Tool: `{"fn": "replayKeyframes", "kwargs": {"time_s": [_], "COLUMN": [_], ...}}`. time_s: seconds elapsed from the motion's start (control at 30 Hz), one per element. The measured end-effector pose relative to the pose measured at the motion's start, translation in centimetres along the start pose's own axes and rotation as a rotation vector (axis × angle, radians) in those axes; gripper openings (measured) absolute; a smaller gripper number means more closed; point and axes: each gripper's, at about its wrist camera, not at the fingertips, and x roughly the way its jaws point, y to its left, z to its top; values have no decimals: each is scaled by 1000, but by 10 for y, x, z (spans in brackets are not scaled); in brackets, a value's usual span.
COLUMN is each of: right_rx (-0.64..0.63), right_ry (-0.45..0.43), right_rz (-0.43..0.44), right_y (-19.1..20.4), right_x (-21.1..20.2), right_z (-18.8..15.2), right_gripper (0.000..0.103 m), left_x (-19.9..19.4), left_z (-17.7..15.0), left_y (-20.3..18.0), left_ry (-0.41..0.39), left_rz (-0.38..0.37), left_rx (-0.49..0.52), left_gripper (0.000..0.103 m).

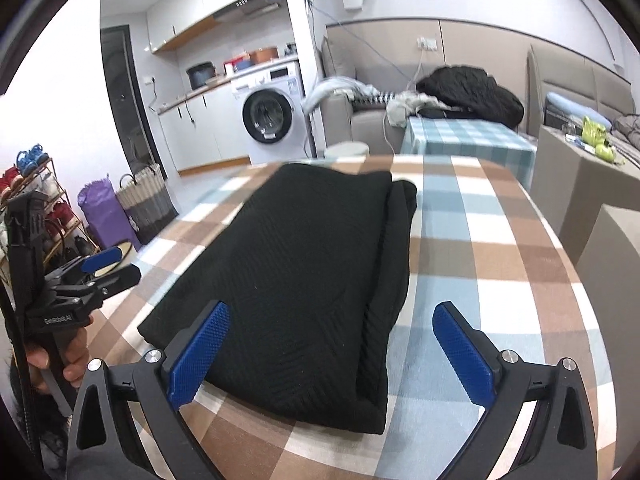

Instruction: Fold small clothes

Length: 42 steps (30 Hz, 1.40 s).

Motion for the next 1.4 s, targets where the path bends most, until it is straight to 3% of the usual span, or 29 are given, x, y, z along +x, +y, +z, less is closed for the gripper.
{"fn": "replayKeyframes", "kwargs": {"time_s": [0.43,0.73,1.4], "right_rx": [-89,-66,-74], "right_ry": [-118,-184,-195], "right_rz": [19,47,47], "right_y": [10,-1,-2], "right_x": [-16,-32,-28], "right_z": [-10,-24,-31], "right_gripper": [103,103,103], "left_x": [-7,-19,-23], "left_z": [-18,-23,-25], "left_y": [-5,-13,-12], "left_ry": [-66,-112,-121], "left_rz": [-8,-21,-34], "left_rx": [24,62,62], "left_gripper": [102,102,102]}}
